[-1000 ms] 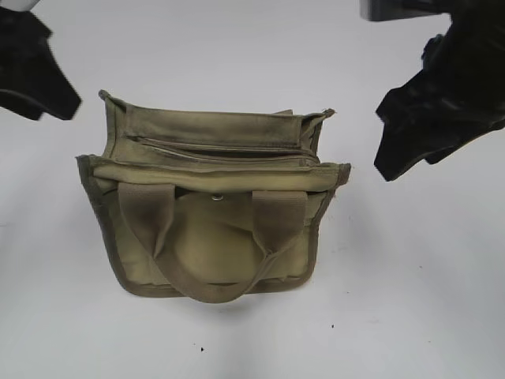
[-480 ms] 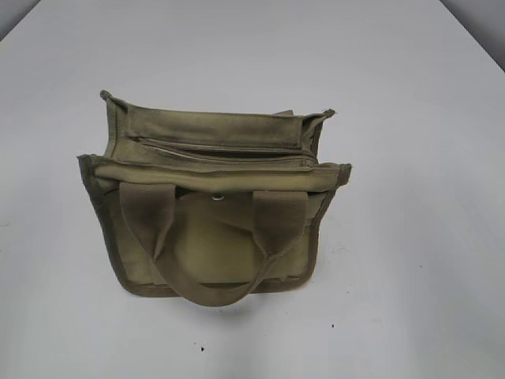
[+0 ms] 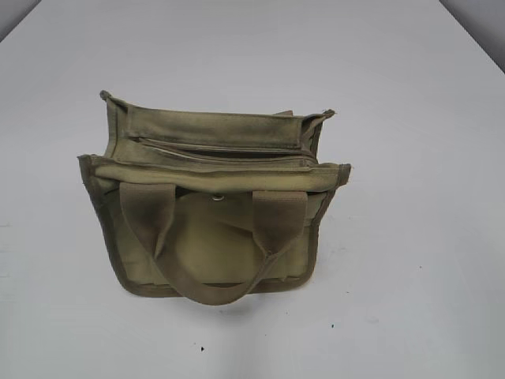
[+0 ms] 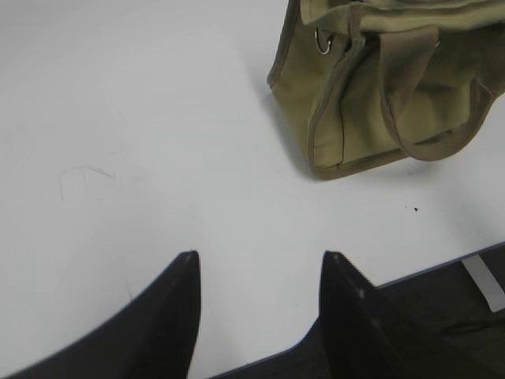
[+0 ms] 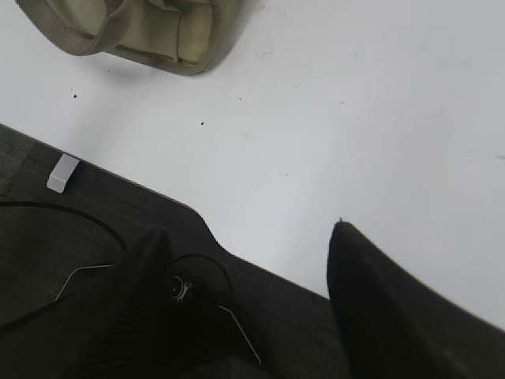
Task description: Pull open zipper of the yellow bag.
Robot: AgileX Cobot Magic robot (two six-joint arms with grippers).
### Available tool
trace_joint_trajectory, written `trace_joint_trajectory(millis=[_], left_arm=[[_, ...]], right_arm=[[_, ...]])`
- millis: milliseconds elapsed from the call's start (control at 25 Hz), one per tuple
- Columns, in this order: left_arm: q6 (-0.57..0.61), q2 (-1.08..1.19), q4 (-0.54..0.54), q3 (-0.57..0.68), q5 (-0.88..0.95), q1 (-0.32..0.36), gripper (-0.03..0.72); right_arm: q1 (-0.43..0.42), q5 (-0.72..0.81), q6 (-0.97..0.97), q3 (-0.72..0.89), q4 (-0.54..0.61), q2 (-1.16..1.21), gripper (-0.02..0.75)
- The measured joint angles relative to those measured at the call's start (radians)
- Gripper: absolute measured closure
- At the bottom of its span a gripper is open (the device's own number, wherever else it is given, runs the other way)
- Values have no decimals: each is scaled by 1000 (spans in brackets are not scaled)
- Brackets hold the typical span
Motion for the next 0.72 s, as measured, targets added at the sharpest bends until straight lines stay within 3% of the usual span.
trace_joint_trajectory(millis=[280, 720], left_arm=[[0, -79, -4, 75, -36, 0, 306], [44, -79, -4, 120, -161, 0, 332]], right_arm=[[0, -56, -57, 159, 3, -238, 256], [0, -121, -63, 203, 12, -259, 256]])
